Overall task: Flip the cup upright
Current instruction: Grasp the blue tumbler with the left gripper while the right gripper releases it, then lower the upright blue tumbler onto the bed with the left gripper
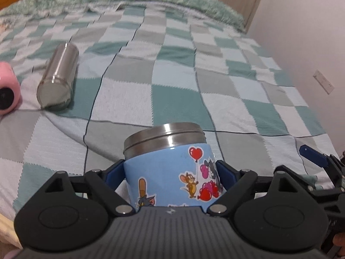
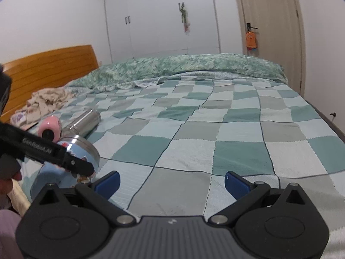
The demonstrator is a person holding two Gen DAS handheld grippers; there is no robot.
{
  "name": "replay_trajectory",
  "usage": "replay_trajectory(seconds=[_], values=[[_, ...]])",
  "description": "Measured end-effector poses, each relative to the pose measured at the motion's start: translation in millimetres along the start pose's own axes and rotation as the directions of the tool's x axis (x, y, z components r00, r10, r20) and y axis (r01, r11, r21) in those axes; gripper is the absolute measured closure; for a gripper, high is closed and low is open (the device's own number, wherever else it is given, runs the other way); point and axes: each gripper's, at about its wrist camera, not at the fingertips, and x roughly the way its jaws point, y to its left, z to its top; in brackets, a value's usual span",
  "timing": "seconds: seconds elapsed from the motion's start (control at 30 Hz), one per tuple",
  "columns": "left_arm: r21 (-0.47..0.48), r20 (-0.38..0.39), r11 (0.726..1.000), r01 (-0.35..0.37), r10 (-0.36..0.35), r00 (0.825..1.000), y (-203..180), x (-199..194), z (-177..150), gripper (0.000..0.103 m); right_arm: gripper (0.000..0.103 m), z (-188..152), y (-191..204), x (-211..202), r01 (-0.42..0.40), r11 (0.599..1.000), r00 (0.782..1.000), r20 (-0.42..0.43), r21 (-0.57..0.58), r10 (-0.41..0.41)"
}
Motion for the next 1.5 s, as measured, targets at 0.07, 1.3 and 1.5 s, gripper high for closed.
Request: replay_trajectory(seconds=[0.07,1.3,1.5], values=[[0.041,0.038,0.999,0.002,-0.003,0.999,-4.3,-7.6,-5.4,0.014,0.0,-2.7,2.4,-6.0,0.011,1.0,1.0,0.016,0.013,-0.012],[0.329,0.391,0.944,-0.023,-0.114,0.913,-67.6,-0.7,19.2,0.016,0.0,-0.8,-8.7,-15.1,0.197,0.979,0.961,0.19,0.044,-0.202],[0.337,0.347,0.941,-0.031,-0.094,0.933,-66.4,47.5,15.5,0.016,0.0,-2.3,-25.3,1.8,0.213,0.976,0.96,0.176,0.047,-0.218]])
